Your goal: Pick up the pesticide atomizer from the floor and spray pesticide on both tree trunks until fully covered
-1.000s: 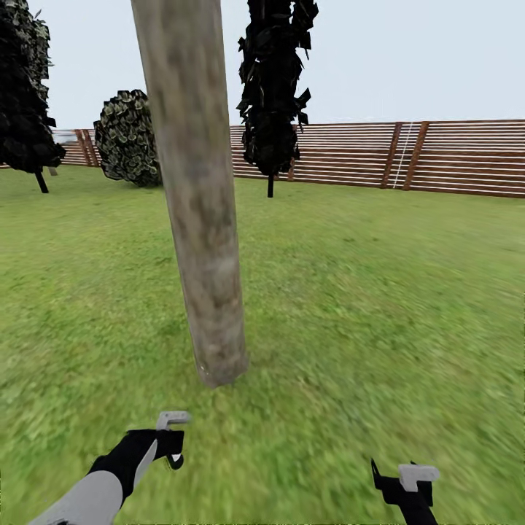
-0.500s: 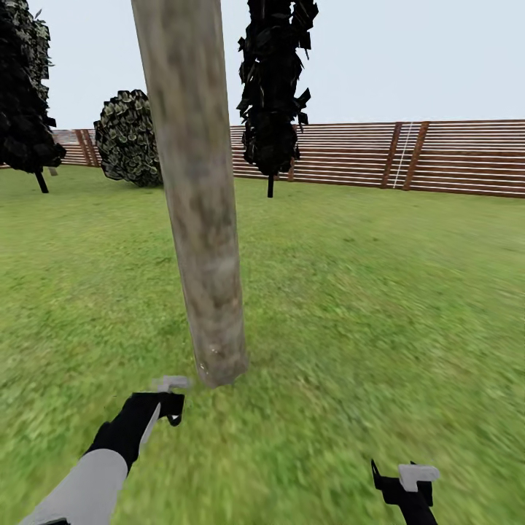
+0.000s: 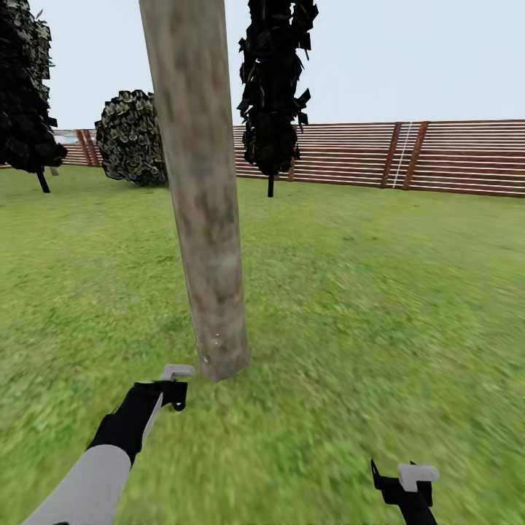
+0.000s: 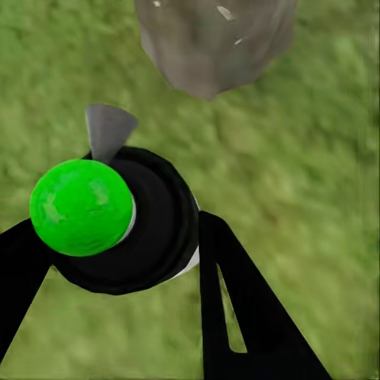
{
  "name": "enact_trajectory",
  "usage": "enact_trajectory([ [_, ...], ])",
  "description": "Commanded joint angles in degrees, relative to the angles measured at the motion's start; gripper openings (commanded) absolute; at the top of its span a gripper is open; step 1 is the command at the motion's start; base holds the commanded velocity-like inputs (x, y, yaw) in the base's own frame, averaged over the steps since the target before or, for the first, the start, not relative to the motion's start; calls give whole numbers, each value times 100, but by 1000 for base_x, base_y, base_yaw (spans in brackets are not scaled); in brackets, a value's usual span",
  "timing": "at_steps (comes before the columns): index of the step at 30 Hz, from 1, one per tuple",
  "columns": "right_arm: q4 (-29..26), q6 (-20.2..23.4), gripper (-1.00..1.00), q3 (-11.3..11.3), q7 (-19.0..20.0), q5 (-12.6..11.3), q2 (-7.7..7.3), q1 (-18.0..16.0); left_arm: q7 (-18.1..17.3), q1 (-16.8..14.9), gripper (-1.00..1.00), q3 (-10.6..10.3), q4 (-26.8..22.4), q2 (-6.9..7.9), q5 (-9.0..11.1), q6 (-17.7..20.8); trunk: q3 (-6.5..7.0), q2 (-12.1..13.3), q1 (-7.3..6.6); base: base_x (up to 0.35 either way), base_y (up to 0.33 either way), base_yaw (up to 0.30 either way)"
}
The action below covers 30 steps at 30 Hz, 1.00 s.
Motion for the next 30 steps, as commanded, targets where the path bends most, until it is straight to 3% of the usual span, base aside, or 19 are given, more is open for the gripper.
enact_trajectory([
  [1,6,-22,100,-48,9,51,1,-5,-52,-17,-100,35,-22,-81,-107,27,-5,-2,-1,-3,1,0],
  [4,10,-22,100,-48,9,51,3,-5,-53,-62,-100,43,-185,-110,-99,176,-5,-2,-1,0,0,0],
  [6,107,-22,100,-48,9,51,9,-5,-125,-96,-100,79,-481,56,-92,474,-5,-2,-1,0,0,0],
  [9,298,-22,100,-43,16,63,18,-5,-419,-102,-100,80,-709,244,-93,590,-5,-2,-1,0,0,0],
  [14,638,-36,100,-39,10,48,78,-5,-594,-99,-100,12,-840,129,-112,853,-5,-2,-1,0,0,0],
  [15,787,-470,100,-39,9,49,104,6,-617,-191,-100,-51,-1180,111,-106,989,-5,-2,-1,0,0,0],
  [16,803,-848,100,-39,14,55,106,101,-634,-298,-100,-58,-1725,184,-101,1688,-5,-2,-1,0,0,0],
  [18,804,-895,100,-39,27,61,107,115,-649,-313,-100,-57,-1918,288,-99,1903,-5,-2,-1,0,0,0],
  [20,812,-921,100,-34,36,67,124,130,-821,-284,-100,-61,-2037,553,-94,2029,-5,-2,-1,0,0,0],
  [22,814,-922,100,-32,41,68,175,134,-948,-271,-100,-74,-2057,611,-101,2049,-5,-2,-1,0,0,0],
  [24,831,-920,100,-32,38,68,251,140,-1026,-269,-100,-83,-2072,585,-107,2061,-5,-2,-1,0,0,0],
  [28,922,-919,100,-36,40,74,288,151,-1043,-326,-100,-528,-2084,404,-108,2077,-5,-2,-1,0,0,0],
  [30,927,-919,100,-39,40,77,290,153,-1044,-342,-100,-618,-2143,378,-103,2108,-5,-2,-1,0,0,0],
])
